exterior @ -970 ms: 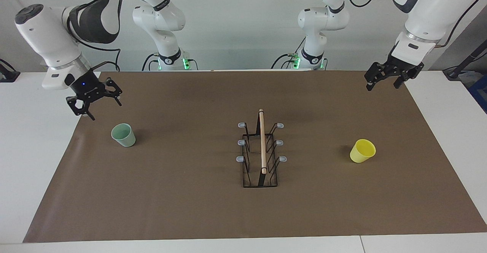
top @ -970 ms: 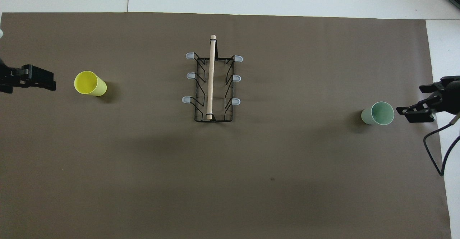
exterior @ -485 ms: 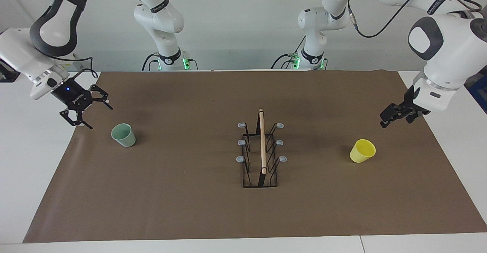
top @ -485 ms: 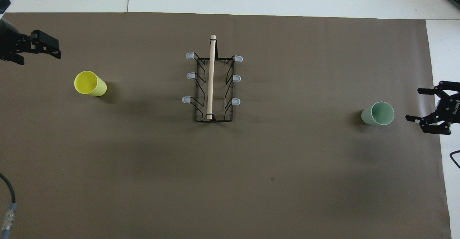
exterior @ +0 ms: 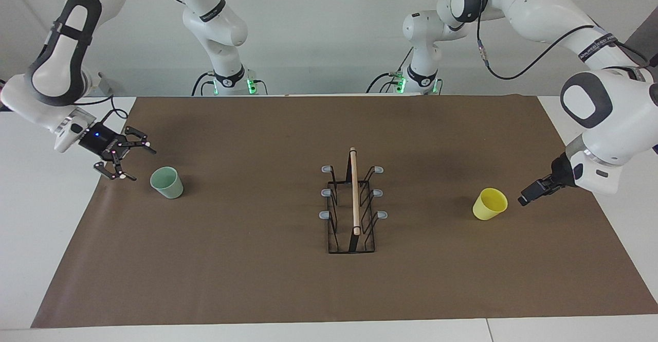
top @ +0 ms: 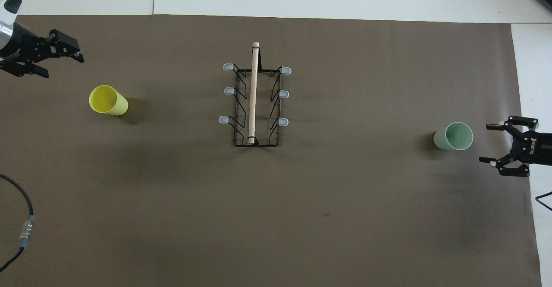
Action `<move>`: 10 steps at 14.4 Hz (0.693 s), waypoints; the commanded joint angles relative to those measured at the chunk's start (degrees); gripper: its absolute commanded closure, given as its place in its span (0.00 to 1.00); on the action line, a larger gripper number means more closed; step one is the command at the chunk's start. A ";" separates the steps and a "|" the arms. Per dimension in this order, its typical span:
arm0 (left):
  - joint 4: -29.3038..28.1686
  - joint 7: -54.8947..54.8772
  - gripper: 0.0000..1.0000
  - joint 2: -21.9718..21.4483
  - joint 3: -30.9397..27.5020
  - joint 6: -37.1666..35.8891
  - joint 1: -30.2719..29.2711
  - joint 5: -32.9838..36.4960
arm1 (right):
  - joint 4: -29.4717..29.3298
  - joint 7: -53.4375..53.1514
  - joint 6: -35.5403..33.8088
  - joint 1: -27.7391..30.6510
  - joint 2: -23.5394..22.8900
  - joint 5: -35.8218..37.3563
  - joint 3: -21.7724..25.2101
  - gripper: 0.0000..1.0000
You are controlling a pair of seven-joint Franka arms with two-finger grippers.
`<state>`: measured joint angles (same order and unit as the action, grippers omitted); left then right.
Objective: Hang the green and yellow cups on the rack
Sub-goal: 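Close the left gripper on the yellow cup while the right gripper grasps the green cup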
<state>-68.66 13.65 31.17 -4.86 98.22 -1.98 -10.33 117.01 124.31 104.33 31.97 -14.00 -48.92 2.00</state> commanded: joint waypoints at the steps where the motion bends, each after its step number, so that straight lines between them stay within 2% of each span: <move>1: 2.21 7.07 0.00 2.57 -0.33 0.13 -1.61 -4.41 | -0.91 10.49 -1.24 2.22 -6.48 -5.04 -0.76 0.00; 3: -1.63 11.72 0.00 1.88 -0.41 0.21 -2.59 -9.68 | -1.43 11.82 -1.32 2.31 -7.70 -6.62 -0.94 0.00; 5: -3.14 18.58 0.00 1.70 -0.59 1.78 -3.28 -11.46 | -2.31 16.12 -1.59 2.13 -9.99 -11.18 -1.03 0.00; 7: -6.29 27.61 0.00 1.09 -1.11 3.54 -4.17 -12.96 | -2.31 16.31 -1.32 1.00 -10.08 -13.82 -1.20 0.00; 10: -17.18 36.32 0.00 -3.30 -1.73 11.08 -3.99 -13.48 | -2.23 17.79 -1.24 0.20 -13.58 -17.35 -1.20 0.00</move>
<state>-76.69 43.89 32.61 -6.31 103.56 -6.01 -22.15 115.69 139.59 103.67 32.09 -24.11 -64.00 0.94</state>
